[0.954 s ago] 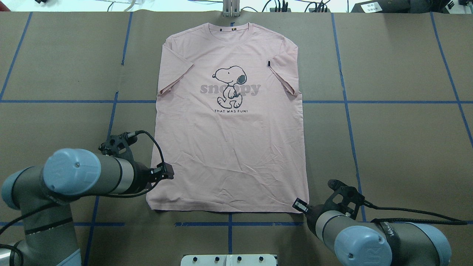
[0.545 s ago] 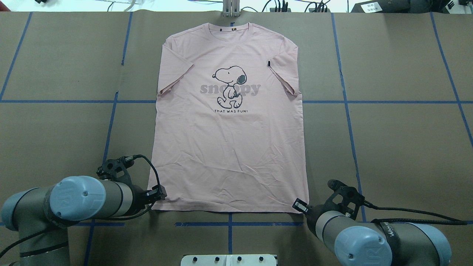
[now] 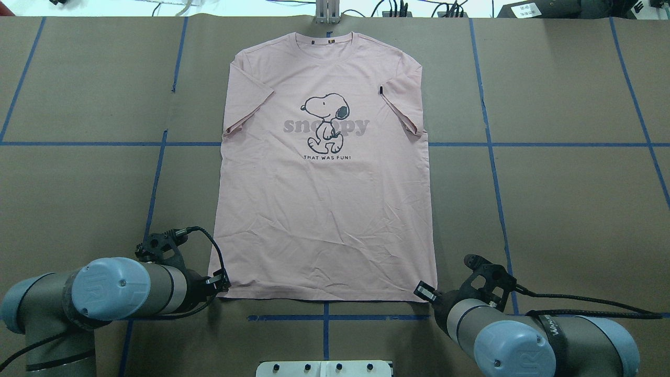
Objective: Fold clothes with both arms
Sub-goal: 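Grasp both hem corners nearest the robot with left and right grippers, then lift the hem with both grippers and fold it toward the collar, then release the hem at the collar and draw both grippers back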
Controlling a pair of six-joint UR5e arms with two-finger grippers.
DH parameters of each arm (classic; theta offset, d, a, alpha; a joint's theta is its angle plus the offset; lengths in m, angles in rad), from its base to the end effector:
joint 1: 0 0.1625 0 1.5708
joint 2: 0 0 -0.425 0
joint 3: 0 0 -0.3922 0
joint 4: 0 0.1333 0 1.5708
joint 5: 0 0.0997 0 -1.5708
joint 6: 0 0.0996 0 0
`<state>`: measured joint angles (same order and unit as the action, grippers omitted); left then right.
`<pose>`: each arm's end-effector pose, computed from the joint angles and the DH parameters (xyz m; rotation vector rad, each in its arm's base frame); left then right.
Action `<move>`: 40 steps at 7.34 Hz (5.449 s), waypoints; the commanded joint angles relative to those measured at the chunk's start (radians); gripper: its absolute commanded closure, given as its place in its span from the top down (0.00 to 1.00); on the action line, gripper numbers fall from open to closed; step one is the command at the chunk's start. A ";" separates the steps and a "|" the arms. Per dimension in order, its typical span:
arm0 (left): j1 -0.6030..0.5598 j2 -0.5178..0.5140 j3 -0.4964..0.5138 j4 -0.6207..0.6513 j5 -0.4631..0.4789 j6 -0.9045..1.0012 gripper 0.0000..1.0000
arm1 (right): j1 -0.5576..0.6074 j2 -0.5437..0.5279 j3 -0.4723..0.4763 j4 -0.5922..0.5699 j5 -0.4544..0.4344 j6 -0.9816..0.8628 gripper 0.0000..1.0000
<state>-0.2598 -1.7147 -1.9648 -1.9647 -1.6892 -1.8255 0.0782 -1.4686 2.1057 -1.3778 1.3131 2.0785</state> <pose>0.4874 -0.2553 0.3611 -0.1082 0.9384 -0.4209 -0.4831 -0.1970 0.3434 0.0624 -0.8745 0.6556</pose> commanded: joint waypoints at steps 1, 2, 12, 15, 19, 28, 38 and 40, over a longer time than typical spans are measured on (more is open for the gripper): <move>0.002 -0.003 -0.025 0.006 -0.003 -0.005 0.00 | 0.000 0.001 0.000 0.000 0.000 0.000 0.00; 0.014 0.000 -0.031 0.021 -0.004 -0.009 0.00 | 0.000 -0.001 0.003 -0.001 0.000 0.000 0.00; -0.244 -0.260 -0.054 0.316 -0.003 0.168 0.00 | 0.449 0.167 -0.021 -0.007 0.246 -0.305 0.00; -0.427 -0.396 0.255 0.166 -0.003 0.280 0.00 | 0.621 0.420 -0.376 -0.018 0.284 -0.464 0.00; -0.551 -0.471 0.325 0.148 0.005 0.385 0.00 | 0.752 0.589 -0.612 -0.017 0.376 -0.589 0.00; -0.550 -0.626 0.836 -0.215 0.077 0.442 0.19 | 0.732 0.740 -1.013 0.100 0.367 -0.607 0.26; -0.549 -0.462 0.672 -0.342 0.068 0.437 0.47 | 0.558 0.346 -0.509 0.181 0.456 -0.413 0.84; -0.547 -0.462 0.672 -0.341 0.068 0.436 0.47 | 0.555 0.331 -0.509 0.181 0.449 -0.413 0.79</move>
<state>-0.8075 -2.1767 -1.2930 -2.3067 -1.6215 -1.3888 0.6380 -1.1256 1.5948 -1.1966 1.7692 1.6635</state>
